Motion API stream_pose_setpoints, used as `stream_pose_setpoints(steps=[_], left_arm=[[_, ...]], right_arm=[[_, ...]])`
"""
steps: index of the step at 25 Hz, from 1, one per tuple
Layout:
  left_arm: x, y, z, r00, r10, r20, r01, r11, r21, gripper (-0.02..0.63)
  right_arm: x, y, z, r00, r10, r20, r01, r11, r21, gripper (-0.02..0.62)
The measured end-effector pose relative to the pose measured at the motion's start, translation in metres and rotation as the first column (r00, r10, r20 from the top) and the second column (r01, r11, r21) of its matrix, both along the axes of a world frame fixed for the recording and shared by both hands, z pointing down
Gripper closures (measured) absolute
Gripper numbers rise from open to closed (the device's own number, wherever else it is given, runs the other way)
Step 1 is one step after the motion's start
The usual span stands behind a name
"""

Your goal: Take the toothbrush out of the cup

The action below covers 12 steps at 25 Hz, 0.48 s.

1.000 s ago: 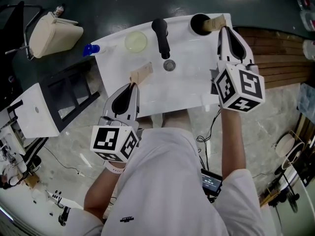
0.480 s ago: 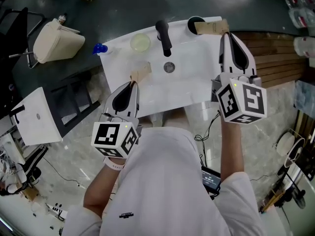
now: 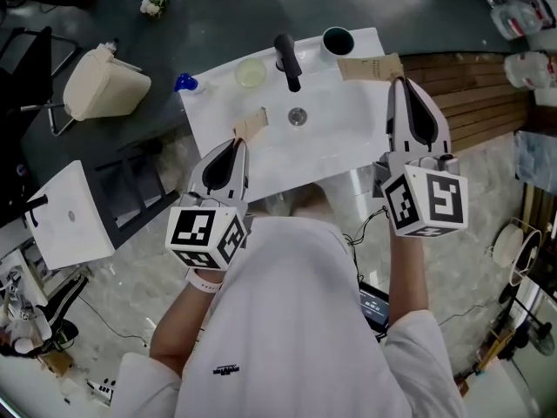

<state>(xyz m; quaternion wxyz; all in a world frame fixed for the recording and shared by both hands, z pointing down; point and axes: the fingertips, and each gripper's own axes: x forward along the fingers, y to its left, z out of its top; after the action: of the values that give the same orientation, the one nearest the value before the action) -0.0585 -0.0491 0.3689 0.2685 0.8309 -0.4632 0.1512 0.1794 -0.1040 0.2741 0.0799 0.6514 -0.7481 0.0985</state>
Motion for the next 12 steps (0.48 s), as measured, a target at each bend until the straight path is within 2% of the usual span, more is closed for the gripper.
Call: stream_pose_setpoints(steps=[12], left_arm=[[-0.001, 0.014, -0.023, 0.999, 0.034, -0.011, -0.033, 0.998, 0.056, 0.6]], right_arm=[[-0.017, 0.058, 0.019, 1.0, -0.002, 0.024, 0.003, 0.998, -0.069, 0.589]])
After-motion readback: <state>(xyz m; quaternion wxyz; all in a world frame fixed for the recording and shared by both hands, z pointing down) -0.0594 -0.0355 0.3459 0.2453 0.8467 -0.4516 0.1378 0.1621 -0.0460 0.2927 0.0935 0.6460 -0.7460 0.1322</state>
